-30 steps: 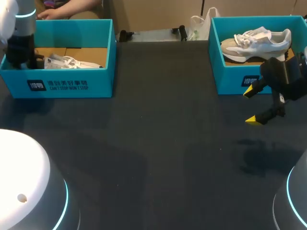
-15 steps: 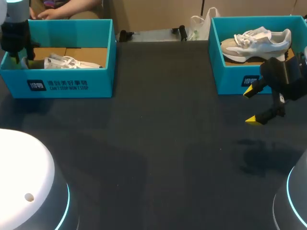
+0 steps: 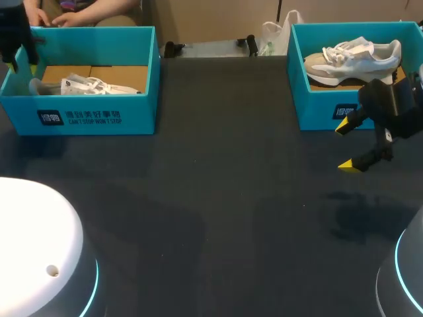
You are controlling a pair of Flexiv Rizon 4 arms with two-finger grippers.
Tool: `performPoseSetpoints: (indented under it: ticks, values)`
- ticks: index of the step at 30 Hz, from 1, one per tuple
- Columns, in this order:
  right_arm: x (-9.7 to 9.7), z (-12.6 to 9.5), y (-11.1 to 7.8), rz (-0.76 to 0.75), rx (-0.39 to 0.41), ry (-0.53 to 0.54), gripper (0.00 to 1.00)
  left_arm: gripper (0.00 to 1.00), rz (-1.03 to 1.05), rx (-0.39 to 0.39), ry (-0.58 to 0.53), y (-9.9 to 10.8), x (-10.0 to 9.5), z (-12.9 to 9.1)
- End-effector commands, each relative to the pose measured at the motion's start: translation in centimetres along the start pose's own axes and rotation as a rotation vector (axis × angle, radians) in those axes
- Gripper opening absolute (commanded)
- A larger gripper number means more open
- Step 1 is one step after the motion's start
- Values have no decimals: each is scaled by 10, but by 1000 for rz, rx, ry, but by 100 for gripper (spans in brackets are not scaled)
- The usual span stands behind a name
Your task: Take the shoe out of the shoebox, open the shoe tongue, remove and reinsert the insole, then place the shoe into the shoebox
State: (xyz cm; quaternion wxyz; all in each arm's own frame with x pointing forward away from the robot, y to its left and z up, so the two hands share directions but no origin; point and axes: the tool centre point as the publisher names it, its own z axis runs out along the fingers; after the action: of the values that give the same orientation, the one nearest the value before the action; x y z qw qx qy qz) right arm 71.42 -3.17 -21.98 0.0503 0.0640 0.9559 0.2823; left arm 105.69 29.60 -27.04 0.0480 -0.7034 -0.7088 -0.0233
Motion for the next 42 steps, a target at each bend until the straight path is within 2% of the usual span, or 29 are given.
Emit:
performPoseSetpoints:
  ticks: [1,12,14,16,17,18,20,24,35,42]
  values:
    - [1,1,0,1,3,-1,100,47,-3,23,-28,1,7,-22]
    - [1,1,0,1,3,-1,100,49,-21,34,-42,-9,9,-55]
    - [-5,1,1,36,10,10,100,49,-32,43,-49,-11,10,-59]
    - [-14,-2,1,97,-3,-24,100,82,-46,53,-62,-14,11,-65]
    - [-18,-3,-1,127,12,-37,100,93,-55,59,-64,-16,12,-68]
    - [-22,-5,-1,147,15,-51,100,100,-64,65,-71,-17,12,-70]
    - [-30,-10,-3,224,-23,-79,100,100,-68,71,-81,-20,13,-76]
    - [-45,-17,-6,349,-48,-116,100,100,-55,74,-79,-24,12,-81]
    - [-89,-36,1,522,-89,-259,100,100,-55,74,-79,-24,12,-81]
    - [-118,-45,2,675,-98,-402,100,100,-55,74,-79,-24,12,-81]
